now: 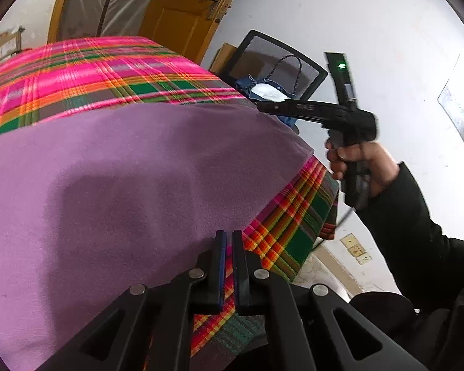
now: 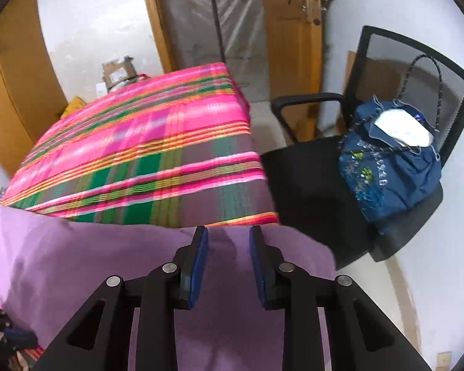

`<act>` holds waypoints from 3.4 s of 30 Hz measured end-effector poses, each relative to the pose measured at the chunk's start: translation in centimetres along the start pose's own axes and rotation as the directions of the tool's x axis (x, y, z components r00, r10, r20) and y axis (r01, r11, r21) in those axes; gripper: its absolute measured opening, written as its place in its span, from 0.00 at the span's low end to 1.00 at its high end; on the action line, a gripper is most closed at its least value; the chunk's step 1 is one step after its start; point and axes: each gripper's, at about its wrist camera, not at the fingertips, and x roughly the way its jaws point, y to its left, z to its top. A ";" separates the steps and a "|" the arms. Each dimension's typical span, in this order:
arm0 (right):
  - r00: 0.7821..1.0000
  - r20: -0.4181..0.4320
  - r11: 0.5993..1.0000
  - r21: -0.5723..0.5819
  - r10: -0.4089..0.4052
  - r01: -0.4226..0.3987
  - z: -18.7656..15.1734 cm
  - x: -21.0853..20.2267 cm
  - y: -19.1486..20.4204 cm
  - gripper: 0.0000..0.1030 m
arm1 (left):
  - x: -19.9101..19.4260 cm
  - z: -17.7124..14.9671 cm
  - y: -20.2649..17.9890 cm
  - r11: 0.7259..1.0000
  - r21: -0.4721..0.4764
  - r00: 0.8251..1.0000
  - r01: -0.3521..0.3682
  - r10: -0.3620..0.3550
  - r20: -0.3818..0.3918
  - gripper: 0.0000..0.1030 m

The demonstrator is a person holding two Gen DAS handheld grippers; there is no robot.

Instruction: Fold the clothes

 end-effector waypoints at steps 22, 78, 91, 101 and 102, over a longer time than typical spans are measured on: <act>0.969 -0.124 0.909 -0.338 0.214 -0.244 -0.8 3.8 16.0 0.10 | -3.9 -2.1 4.2 0.978 -0.150 0.983 -0.147 0.162 0.092 0.02; 0.925 -0.162 0.806 -0.456 0.343 -0.379 -3.8 2.6 27.0 0.25 | -27.8 -13.8 25.6 0.448 -0.725 0.599 -0.523 0.799 0.062 0.08; 0.918 -0.166 0.804 -0.443 0.361 -0.396 -2.0 4.0 30.1 0.25 | -29.6 -12.5 25.9 0.502 -0.688 0.623 -0.524 0.777 0.092 0.08; 0.914 -0.171 0.796 -0.451 0.367 -0.404 -1.6 4.4 31.2 0.25 | -28.2 -6.0 33.6 0.571 -0.635 0.708 -0.520 0.704 0.052 0.23; 0.915 -0.171 0.799 -0.447 0.365 -0.402 -1.6 4.4 31.1 0.25 | -28.0 -5.8 34.3 0.566 -0.636 0.711 -0.524 0.702 0.038 0.23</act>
